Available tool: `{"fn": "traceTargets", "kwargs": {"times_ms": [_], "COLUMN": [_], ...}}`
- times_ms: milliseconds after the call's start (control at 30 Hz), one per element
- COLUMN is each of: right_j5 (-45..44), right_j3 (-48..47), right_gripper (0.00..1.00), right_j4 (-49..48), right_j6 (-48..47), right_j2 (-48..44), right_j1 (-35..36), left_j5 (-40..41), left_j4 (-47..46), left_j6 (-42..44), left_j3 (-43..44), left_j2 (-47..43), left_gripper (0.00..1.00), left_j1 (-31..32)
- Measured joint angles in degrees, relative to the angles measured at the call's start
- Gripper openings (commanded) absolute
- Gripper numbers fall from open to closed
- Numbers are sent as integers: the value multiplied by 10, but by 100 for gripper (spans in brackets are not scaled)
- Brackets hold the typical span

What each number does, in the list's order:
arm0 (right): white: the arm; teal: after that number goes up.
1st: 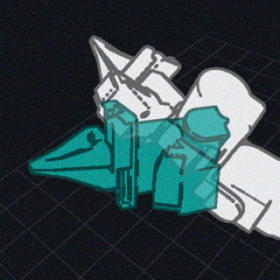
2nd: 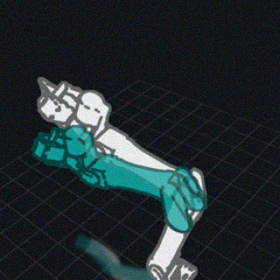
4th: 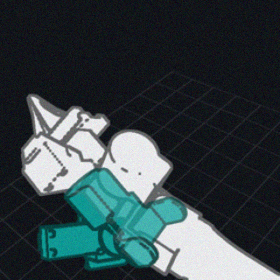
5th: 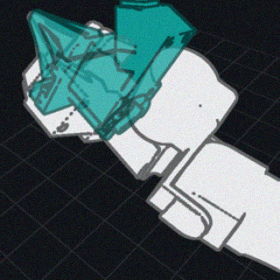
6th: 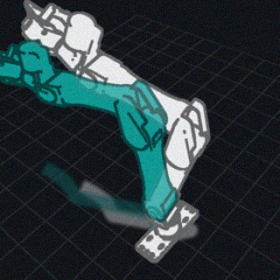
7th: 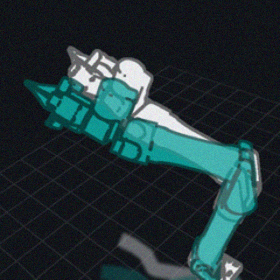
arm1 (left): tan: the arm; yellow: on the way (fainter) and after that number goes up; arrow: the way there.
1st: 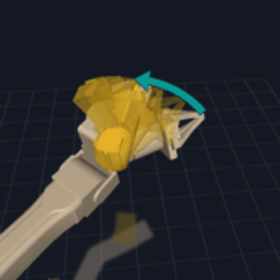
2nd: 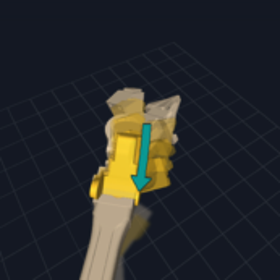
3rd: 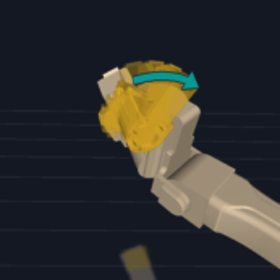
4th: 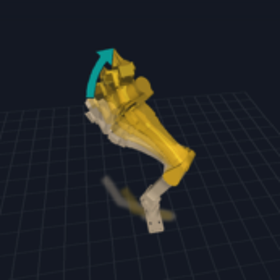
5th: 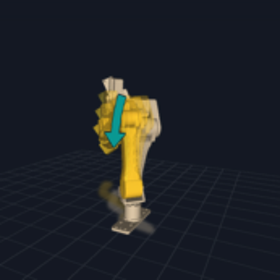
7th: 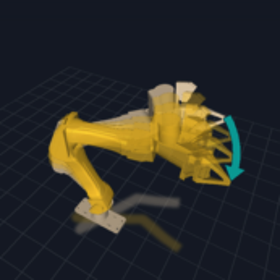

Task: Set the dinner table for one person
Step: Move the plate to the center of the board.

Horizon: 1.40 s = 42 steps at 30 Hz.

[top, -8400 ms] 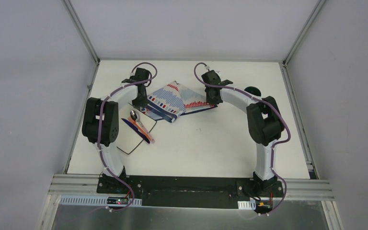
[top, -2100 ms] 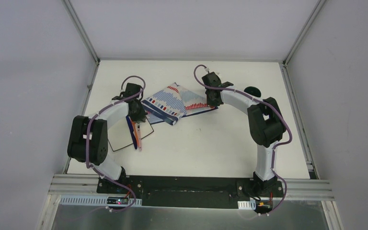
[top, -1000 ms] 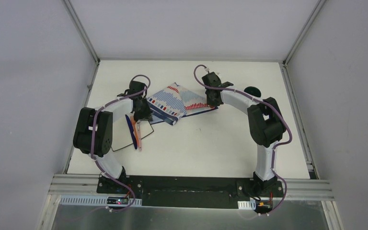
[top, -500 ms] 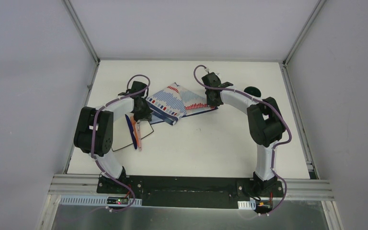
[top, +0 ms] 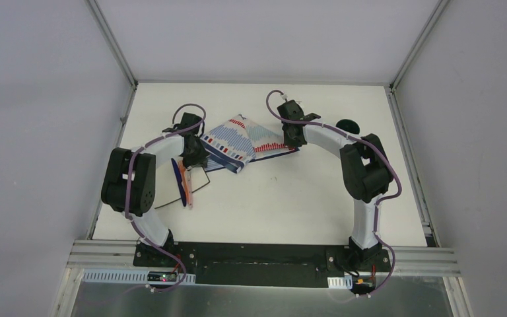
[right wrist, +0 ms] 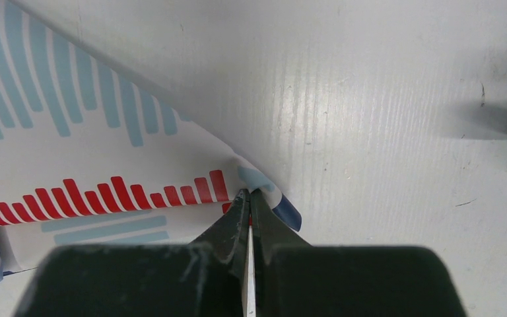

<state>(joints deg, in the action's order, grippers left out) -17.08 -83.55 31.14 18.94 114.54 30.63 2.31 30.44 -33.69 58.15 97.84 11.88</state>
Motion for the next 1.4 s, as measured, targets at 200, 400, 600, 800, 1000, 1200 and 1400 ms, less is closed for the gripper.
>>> {"fn": "traceTargets", "kwargs": {"times_ms": [200,400,600,800,1000,1200,1400], "right_j5": [10,16,17,15,15,15,15], "right_j3": [0,8,10,10,10,9,9], "right_gripper": [0,0,0,0,0,0,0], "right_j4": [-1,-11,-14,-14,-14,-13,-13], "right_j6": [1,3,4,4,4,4,4], "right_j2": [0,0,0,-1,-1,-1,-1], "right_j1": [1,3,3,4,4,4,4], "left_j5": [6,15,27,27,28,28,29], "left_j4": [-1,2,9,6,1,-8,-10], "left_j6": [-3,0,1,2,2,1,0], "left_j3": [-13,-31,-35,-37,-43,-53,-57], "left_j2": [-10,-28,-33,-34,-38,-45,-49], "left_gripper": [0,0,0,0,0,0,0], "left_j1": [-12,-45,-55,-55,-55,-56,-57]}}
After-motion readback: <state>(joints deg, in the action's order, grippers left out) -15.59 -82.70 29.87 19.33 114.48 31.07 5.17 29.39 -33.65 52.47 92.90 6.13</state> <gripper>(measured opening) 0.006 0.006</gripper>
